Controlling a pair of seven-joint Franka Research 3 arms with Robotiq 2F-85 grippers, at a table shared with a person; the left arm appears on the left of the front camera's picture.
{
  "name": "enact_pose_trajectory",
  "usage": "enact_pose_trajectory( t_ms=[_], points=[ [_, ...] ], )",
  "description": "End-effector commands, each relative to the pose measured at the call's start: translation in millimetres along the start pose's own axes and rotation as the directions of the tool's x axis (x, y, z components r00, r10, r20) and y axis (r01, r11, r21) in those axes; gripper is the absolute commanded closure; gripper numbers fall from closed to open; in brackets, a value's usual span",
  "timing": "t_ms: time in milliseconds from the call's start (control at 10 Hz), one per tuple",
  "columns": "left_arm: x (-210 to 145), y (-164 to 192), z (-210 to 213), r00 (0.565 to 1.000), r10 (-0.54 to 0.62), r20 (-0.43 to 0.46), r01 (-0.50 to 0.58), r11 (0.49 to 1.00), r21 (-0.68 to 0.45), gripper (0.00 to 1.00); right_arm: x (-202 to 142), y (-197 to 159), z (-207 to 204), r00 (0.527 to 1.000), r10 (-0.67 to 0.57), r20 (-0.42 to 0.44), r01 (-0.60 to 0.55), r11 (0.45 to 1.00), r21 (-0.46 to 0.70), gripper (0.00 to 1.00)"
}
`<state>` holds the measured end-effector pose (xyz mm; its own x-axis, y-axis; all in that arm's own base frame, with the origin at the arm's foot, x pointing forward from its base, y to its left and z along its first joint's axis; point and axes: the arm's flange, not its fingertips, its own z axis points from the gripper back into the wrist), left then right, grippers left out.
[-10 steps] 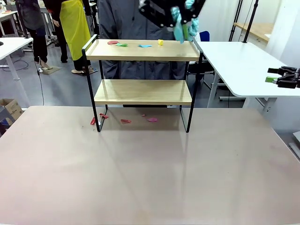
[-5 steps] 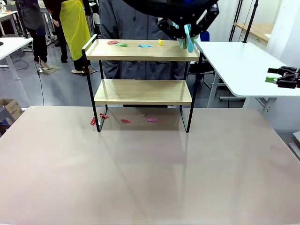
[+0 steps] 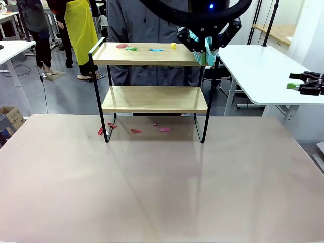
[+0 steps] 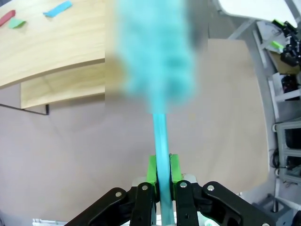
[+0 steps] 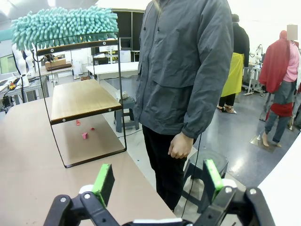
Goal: Clean the shelf.
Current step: Clean the specific section of the Shelf indicated by the human with the Duster.
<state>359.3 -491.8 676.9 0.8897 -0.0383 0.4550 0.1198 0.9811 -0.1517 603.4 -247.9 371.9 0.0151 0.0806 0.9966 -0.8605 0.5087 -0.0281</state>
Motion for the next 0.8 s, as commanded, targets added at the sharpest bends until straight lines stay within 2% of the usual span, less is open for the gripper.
enact_pose_trajectory(
  t_ms=[0, 200, 300, 500, 700],
  points=[
    [5, 3, 3, 0.999, 0.018, -0.039, -0.017, 1.000, 0.012, 0.87, 3, 1, -1, 1.000, 0.005, 0.000, -0.005, 1.000, 0.004, 0.00],
    [5, 4, -2, 0.997, 0.023, -0.077, -0.023, 1.000, 0.002, 0.87, 3, 1, -1, 1.000, 0.005, 0.000, -0.005, 1.000, 0.004, 0.00],
    [3, 5, -5, 1.000, 0.016, -0.027, -0.016, 1.000, 0.016, 0.87, 3, 1, -1, 1.000, 0.005, 0.000, -0.005, 1.000, 0.004, 0.00],
    [4, 5, -6, 0.999, 0.024, -0.042, -0.023, 1.000, 0.011, 0.87, 3, 1, -1, 1.000, 0.005, 0.000, -0.005, 1.000, 0.004, 0.00],
    [14, 28, 0, 0.999, 0.025, -0.038, -0.022, 0.997, 0.076, 0.87, 3, 1, -1, 1.000, 0.005, 0.000, -0.005, 1.000, 0.004, 0.00]
  ],
)
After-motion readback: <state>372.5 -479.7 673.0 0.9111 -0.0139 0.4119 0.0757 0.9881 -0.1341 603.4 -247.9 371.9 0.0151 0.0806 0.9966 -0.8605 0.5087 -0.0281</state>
